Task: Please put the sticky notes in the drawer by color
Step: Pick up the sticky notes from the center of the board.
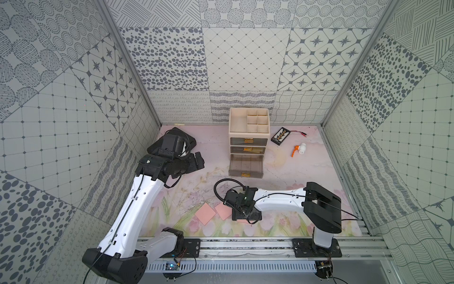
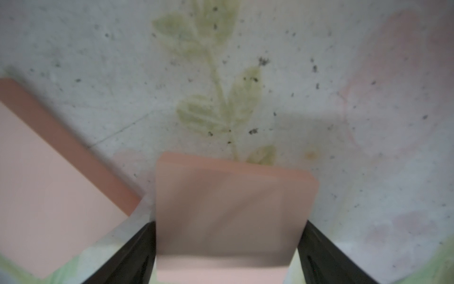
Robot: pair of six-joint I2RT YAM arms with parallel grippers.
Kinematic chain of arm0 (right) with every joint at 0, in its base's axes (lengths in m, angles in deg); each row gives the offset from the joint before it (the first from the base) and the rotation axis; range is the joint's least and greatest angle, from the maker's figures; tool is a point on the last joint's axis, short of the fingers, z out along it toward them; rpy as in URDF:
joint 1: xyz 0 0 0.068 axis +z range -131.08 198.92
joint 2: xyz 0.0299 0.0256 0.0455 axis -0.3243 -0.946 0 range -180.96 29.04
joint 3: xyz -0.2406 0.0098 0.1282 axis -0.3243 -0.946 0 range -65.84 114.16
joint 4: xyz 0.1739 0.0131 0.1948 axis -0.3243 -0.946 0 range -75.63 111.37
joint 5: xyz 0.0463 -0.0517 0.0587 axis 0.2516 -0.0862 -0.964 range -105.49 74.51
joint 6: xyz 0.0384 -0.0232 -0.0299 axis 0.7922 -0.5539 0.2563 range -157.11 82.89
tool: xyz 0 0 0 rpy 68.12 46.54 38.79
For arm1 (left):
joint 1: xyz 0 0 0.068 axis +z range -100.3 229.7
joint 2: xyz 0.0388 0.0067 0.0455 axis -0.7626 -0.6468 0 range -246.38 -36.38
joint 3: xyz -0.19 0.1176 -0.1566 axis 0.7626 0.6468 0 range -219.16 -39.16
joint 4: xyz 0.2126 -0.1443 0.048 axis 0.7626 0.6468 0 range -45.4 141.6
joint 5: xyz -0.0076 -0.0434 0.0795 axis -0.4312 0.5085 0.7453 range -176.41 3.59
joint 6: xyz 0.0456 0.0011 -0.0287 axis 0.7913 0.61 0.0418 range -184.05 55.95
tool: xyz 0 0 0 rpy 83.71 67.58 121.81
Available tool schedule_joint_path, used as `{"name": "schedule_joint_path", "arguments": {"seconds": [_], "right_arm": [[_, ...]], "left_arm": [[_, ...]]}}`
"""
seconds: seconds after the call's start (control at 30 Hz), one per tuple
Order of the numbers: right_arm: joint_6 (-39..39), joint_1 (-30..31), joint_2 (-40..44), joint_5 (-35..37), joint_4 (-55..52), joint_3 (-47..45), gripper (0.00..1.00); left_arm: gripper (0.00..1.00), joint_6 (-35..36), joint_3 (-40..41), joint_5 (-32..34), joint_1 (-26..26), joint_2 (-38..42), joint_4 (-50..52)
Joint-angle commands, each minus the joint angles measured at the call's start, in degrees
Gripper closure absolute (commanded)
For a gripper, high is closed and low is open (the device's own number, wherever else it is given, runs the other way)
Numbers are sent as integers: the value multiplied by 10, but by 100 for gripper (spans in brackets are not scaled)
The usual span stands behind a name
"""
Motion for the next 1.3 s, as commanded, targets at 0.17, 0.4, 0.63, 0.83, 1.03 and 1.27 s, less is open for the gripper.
{"name": "schedule_joint_path", "arguments": {"seconds": [0.17,0.4,0.63,0.83,1.03,1.27], "right_arm": [[12,6,-13,14,-12,0,20],[-4,6,9,28,-32,10,20],[-29,0,60,56,-97,42,19],[-71,-43,117,78,-131,69,19],[-166,-114,140,80,-103,103,20],[-247,-200,110,56,-63,161,20]], "left_arm": [[3,15,-12,7,3,3,22],[3,19,-16,9,4,3,26],[3,18,-14,8,5,2,22],[3,13,-14,6,5,5,18],[3,10,-11,6,5,2,13],[3,9,-19,12,5,-2,18]]}}
